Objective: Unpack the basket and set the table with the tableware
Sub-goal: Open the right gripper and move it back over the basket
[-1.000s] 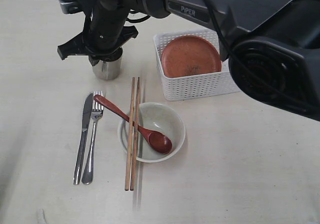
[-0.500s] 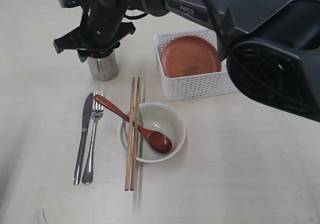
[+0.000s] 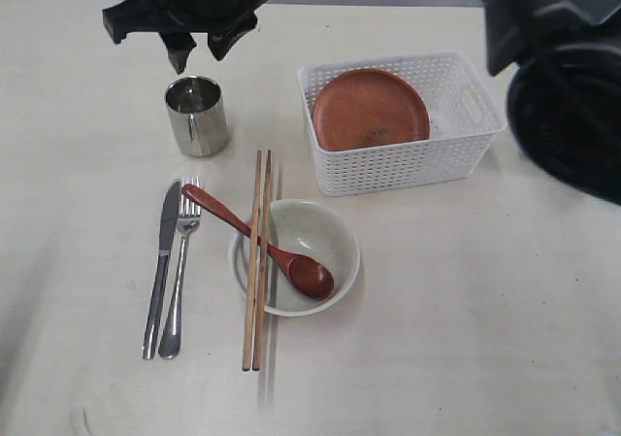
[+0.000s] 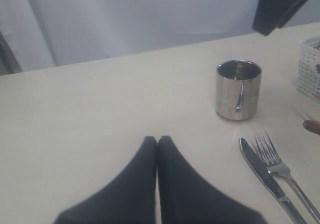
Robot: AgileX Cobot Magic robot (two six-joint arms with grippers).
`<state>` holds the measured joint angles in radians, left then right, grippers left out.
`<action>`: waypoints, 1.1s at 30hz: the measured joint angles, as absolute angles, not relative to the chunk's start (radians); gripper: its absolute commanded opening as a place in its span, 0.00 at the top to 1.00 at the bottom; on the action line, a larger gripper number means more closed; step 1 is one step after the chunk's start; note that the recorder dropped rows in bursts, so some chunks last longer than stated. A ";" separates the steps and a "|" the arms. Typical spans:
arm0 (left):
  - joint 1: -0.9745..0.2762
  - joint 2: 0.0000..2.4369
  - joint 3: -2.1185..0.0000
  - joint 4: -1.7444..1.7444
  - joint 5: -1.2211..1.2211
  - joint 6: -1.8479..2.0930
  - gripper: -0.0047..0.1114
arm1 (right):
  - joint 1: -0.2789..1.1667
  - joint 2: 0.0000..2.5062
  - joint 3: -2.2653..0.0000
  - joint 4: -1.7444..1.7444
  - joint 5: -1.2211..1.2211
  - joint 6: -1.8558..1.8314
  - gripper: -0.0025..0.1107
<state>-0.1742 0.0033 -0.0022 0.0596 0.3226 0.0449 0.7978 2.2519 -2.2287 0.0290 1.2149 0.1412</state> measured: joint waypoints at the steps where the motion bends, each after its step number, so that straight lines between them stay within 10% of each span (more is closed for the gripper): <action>1: -0.174 0.003 -0.002 0.060 0.323 0.045 0.96 | 0.794 2.229 -2.206 0.018 1.215 0.143 0.71; 9: -0.174 0.003 -0.002 0.060 0.323 0.045 0.96 | 0.658 1.964 -1.806 -0.012 1.212 0.160 0.78; 17: -0.174 0.003 -0.002 0.060 0.323 0.045 0.96 | 0.355 1.698 -1.417 0.163 1.055 0.019 0.53; 33: -0.174 0.003 -0.002 0.060 0.323 0.045 0.96 | 0.067 1.903 -1.349 0.585 0.829 -0.539 0.53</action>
<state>-0.1742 0.0033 -0.0022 0.0596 0.3226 0.0449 0.0666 1.9029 -1.3488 0.5847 0.8288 -0.5391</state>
